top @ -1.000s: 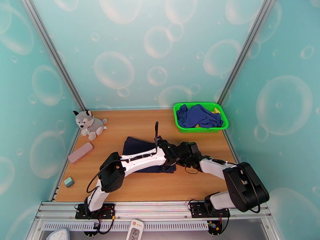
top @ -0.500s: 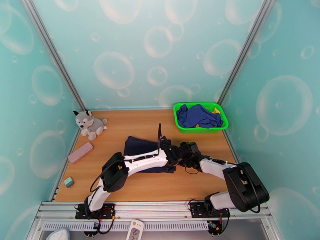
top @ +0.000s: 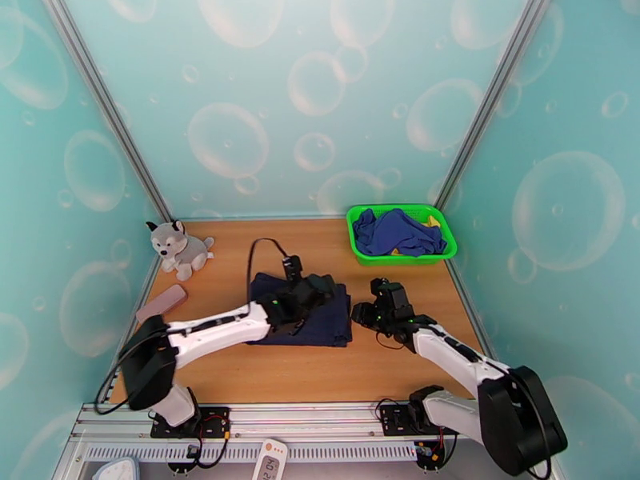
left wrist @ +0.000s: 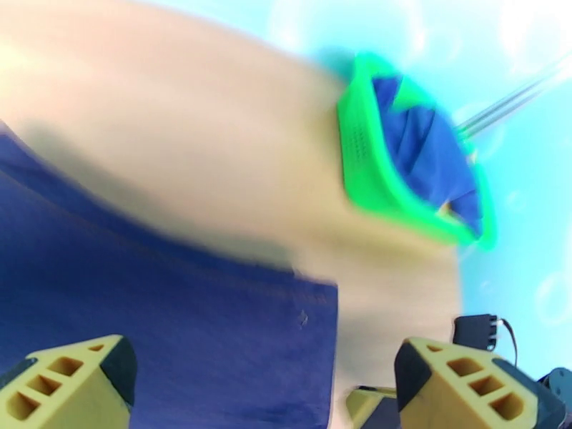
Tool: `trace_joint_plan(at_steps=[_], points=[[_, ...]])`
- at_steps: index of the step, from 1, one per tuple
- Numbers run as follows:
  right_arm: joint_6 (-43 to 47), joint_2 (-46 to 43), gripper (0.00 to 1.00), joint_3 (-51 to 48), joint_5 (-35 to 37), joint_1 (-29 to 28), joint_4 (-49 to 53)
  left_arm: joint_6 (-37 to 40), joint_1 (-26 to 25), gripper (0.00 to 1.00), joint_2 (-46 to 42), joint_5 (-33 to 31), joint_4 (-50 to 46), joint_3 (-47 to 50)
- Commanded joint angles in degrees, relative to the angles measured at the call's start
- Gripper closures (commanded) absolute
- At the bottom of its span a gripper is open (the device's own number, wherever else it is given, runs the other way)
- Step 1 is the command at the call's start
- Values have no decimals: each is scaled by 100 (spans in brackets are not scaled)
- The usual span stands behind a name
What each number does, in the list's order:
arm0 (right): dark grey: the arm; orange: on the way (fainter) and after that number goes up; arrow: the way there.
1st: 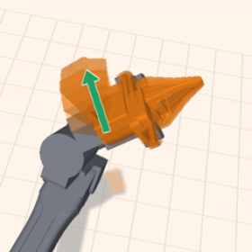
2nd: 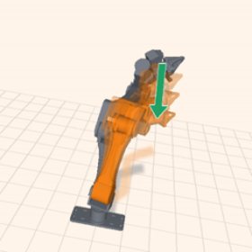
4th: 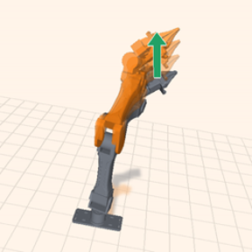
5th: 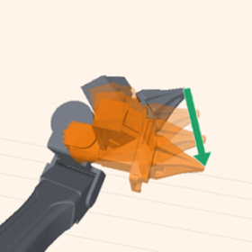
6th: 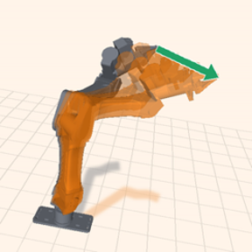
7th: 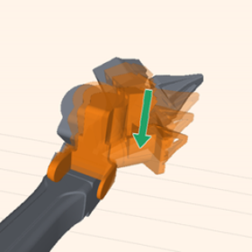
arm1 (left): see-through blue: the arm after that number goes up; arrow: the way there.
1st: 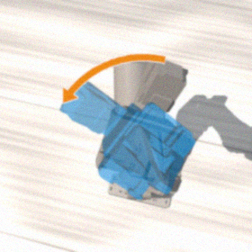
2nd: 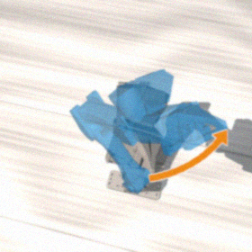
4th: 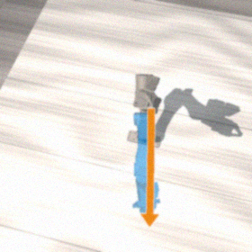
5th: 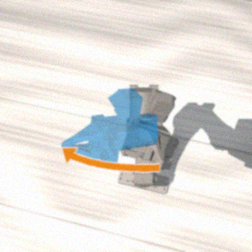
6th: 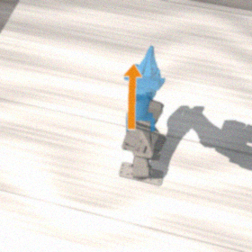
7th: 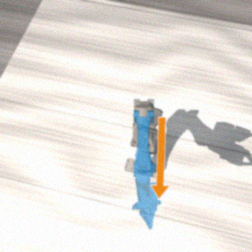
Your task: Fold and stack the trousers
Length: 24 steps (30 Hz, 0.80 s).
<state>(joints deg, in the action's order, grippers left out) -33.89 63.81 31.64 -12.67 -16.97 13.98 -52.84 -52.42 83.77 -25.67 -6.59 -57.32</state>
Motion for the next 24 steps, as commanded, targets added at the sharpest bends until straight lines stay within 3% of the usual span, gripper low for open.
trace_joint_plan(at_steps=[1,3,5,9,12,17,24], points=[[-6,-177,57,650,369,-180,462,1150,1063,1,-925,2002,2146,1583],[13,98,55,1022,160,-377,317,1114,1904,1,-1295,3196,2996,2301],[-9,553,52,1316,-268,-548,-71,1347,2449,1,-1318,3994,3132,2428],[-454,1810,51,1852,-1354,-727,-1362,1617,3053,1,-718,5087,3342,2217],[-606,2651,51,2321,-1632,-790,-1764,1395,3357,1,-81,5663,3870,2113],[-847,3064,51,2029,-1586,-663,-2161,1225,3600,1,585,5670,4139,2062],[-684,2862,49,659,-1296,12,-2593,1399,3616,1,1479,5601,4354,1995]])
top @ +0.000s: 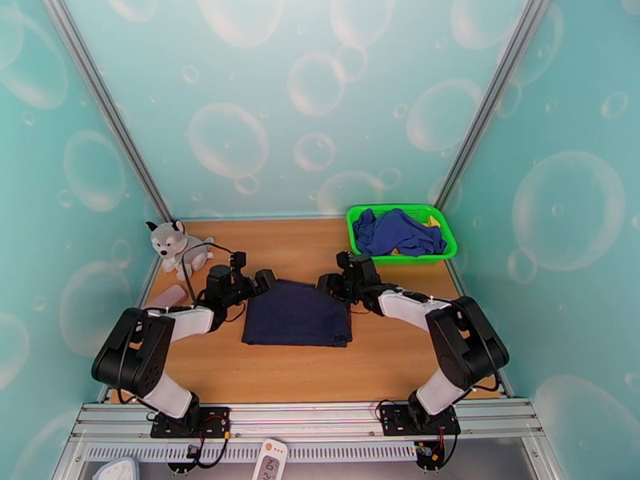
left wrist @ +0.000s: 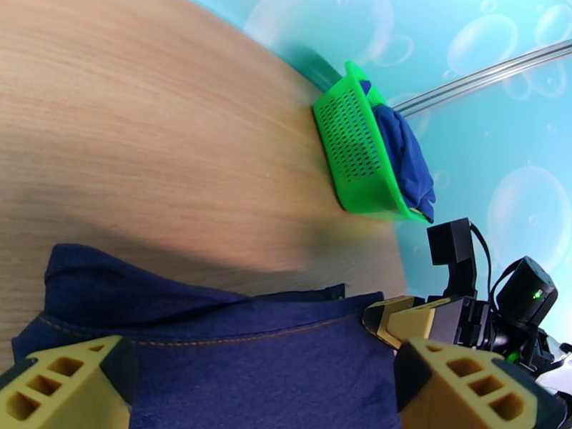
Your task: Fold and stack the trousers
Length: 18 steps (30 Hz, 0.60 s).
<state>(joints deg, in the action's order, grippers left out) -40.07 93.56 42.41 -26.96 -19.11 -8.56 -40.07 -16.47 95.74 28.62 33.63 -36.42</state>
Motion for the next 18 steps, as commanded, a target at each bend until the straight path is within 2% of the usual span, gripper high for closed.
trace_joint_plan(at_steps=[1,6,11,14,18], points=[[-33,-95,49,-567,117,310,-480,123,21,1,395,111,363,-72],[94,119,50,-691,146,292,-639,98,-23,1,612,-223,650,227],[248,-142,50,-565,392,190,-349,320,-23,1,62,-331,327,304],[582,-584,49,-241,833,35,460,559,-44,0,-639,-161,-297,160],[742,-1335,44,59,1213,-259,1165,648,-163,1,-1607,-311,-1694,77]])
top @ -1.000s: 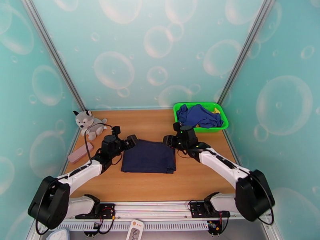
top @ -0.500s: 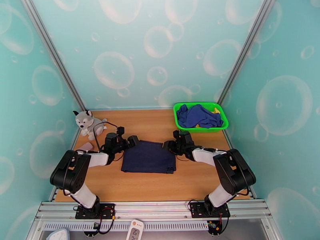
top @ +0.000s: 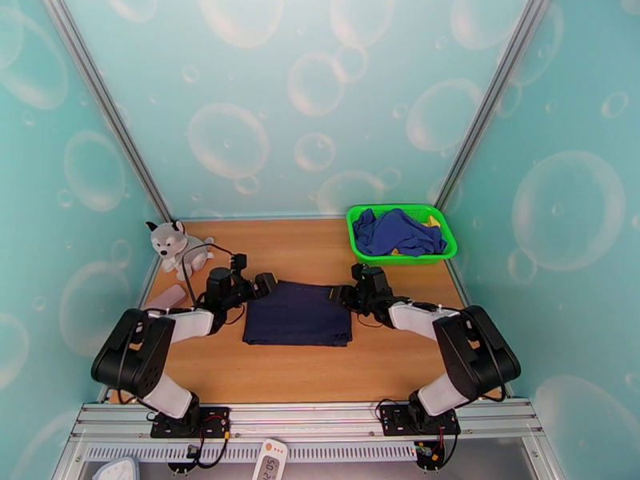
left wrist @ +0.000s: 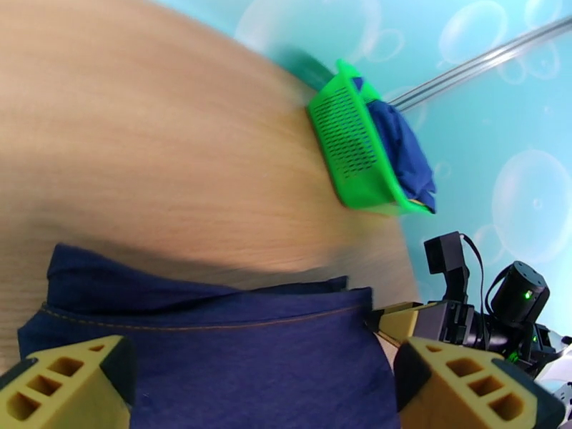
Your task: Fold and stack the trousers
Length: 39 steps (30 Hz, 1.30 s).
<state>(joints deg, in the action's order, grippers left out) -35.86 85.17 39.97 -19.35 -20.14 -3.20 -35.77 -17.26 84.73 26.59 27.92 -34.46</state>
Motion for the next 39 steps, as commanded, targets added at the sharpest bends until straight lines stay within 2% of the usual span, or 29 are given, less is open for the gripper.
trace_joint_plan(at_steps=[1,4,7,13,17,19,24,30,34,39], points=[[286,-656,43,334,415,-214,726,142,-89,1,-667,2,-1403,-71],[220,-919,36,338,-84,-403,877,-134,-112,1,-1024,623,-1937,256],[42,-944,37,153,-880,-499,887,-535,-176,1,-1413,1306,-1921,763],[-651,-1379,36,-770,-1429,-685,411,-860,-185,1,-2083,1261,-1849,1525],[-849,-1730,33,-1140,-1158,-774,664,-923,-181,1,-1710,1076,-1570,1728],[-906,-1742,33,-1340,-980,-772,794,-945,-165,1,-1391,719,-1513,1749],[-942,-1409,32,-1633,-740,-670,849,-1147,-146,1,-874,264,-1473,1762],[-850,-1006,32,-1828,-616,-435,656,-1205,-155,1,-924,128,-1656,1929],[-670,-1147,33,-1584,-90,-382,1340,-934,-180,1,-1467,-260,-2433,1758],[-282,-1853,30,-731,914,-449,2436,-121,-354,1,-2469,-1489,-3988,839]])
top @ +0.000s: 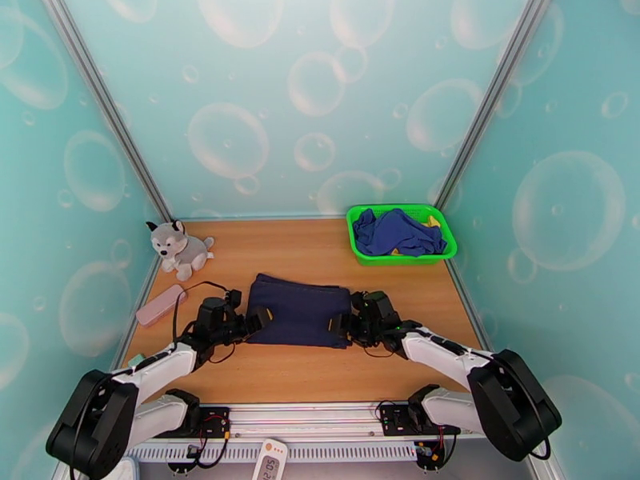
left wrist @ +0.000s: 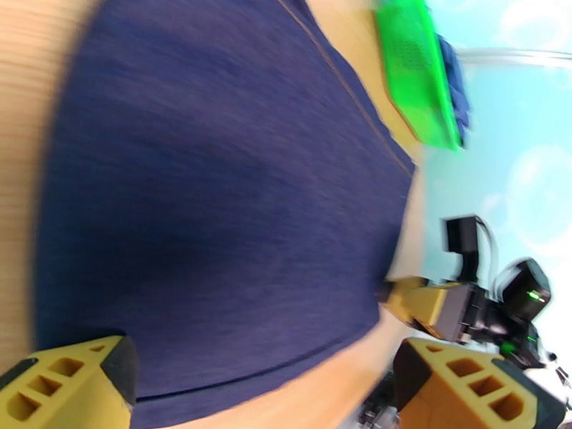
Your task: Fold and stack the trousers
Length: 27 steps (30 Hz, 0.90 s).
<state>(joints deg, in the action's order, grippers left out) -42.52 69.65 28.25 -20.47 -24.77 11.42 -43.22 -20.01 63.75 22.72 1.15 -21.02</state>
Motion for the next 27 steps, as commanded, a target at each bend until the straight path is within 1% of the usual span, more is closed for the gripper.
trace_joint_plan(at_steps=[1,3,4,7,9,12,14,15,18,21,24,27], points=[[499,-403,28,638,1172,12,1004,805,-97,1,-503,-1340,-1432,-686],[695,-456,25,935,1234,46,831,1109,-117,1,-698,-1636,-1285,-883],[795,-402,23,1065,1149,80,619,1263,-113,1,-747,-1651,-1010,-901],[978,69,21,1362,551,279,-246,1558,-31,1,-511,-1184,202,-904],[997,547,21,1522,241,421,-780,1667,3,0,59,-688,823,-1126],[930,1282,23,1691,-170,588,-1451,1778,47,1,1373,152,1127,-1915],[872,1692,25,1749,-400,644,-1826,1666,67,1,2100,520,1322,-2342],[833,1869,26,1763,-467,664,-1980,1571,76,2,2407,600,1489,-2477],[708,2252,27,1698,-590,708,-2410,1390,131,4,3082,299,1561,-2751],[597,2490,27,1561,-582,771,-2552,1077,257,6,3597,145,1546,-2734],[652,2641,28,1398,-494,846,-2640,1039,301,7,3858,-128,1814,-2514],[738,2740,29,1252,-453,911,-2681,1079,339,7,3985,-347,2283,-2272]])
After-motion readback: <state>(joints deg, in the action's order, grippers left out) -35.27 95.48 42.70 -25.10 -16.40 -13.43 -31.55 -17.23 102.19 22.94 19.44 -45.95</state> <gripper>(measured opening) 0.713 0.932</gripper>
